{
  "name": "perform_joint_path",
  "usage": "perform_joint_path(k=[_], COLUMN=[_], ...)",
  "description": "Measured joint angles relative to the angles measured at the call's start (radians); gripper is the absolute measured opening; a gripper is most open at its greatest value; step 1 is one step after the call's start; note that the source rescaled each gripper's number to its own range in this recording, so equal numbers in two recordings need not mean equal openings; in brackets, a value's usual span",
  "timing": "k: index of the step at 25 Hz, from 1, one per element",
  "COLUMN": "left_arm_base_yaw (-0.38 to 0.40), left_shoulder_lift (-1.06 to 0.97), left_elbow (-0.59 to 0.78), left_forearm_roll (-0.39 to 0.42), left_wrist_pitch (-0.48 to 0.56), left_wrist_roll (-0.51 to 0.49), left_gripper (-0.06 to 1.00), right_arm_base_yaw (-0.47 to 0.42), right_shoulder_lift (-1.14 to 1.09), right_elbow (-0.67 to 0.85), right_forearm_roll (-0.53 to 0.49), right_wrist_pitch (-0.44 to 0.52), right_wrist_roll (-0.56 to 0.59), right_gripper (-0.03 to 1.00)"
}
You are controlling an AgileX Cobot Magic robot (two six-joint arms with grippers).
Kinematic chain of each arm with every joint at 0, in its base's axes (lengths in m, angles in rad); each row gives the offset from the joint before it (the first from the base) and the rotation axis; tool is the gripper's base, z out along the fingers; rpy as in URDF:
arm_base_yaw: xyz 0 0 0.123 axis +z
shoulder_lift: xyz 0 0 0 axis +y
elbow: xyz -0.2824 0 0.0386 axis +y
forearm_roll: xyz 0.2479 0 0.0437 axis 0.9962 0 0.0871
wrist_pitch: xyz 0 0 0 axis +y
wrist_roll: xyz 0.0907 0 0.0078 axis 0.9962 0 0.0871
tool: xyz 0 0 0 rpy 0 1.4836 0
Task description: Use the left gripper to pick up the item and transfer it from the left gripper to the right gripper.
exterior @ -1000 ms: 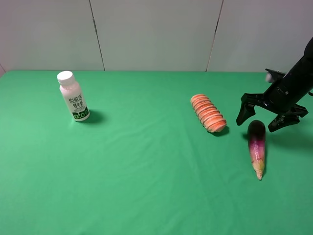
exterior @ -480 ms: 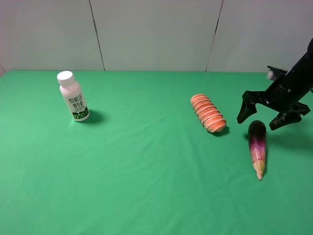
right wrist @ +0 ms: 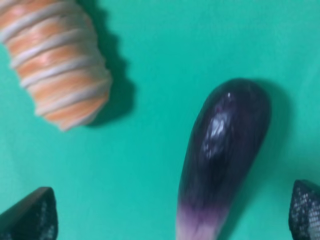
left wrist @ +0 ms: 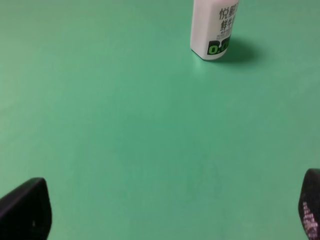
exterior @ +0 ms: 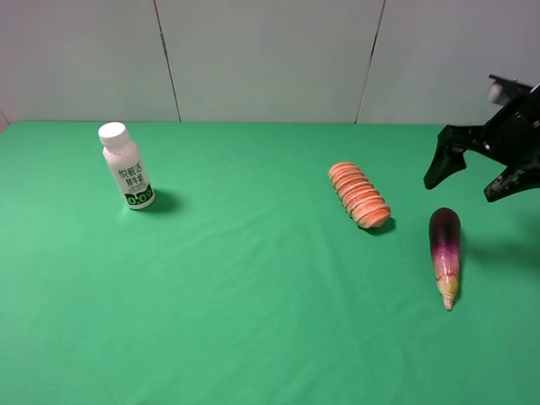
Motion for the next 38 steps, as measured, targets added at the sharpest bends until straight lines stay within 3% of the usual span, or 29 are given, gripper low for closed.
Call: perform_joint_path(k=[17, 38], left_arm_base_yaw=[0.000, 0.000], left_shoulder_lift=[0.000, 0.000], left_elbow=[0.000, 0.000], left_forearm_roll=[-0.005, -0.005], left_wrist_pitch=[0.000, 0.000], left_wrist_roll=[0.000, 0.000], left_gripper=[1.00, 1.00], right_arm_base_yaw=[0.000, 0.000], right_shoulder_lift=[-0.433, -1.105], right_elbow=[0.000, 0.034], right_forearm_roll=[-0.089, -0.093], right_wrist_pitch=[0.274, 0.296], right_wrist_roll=[0.119, 0.151], right_gripper=[1.00, 1.00])
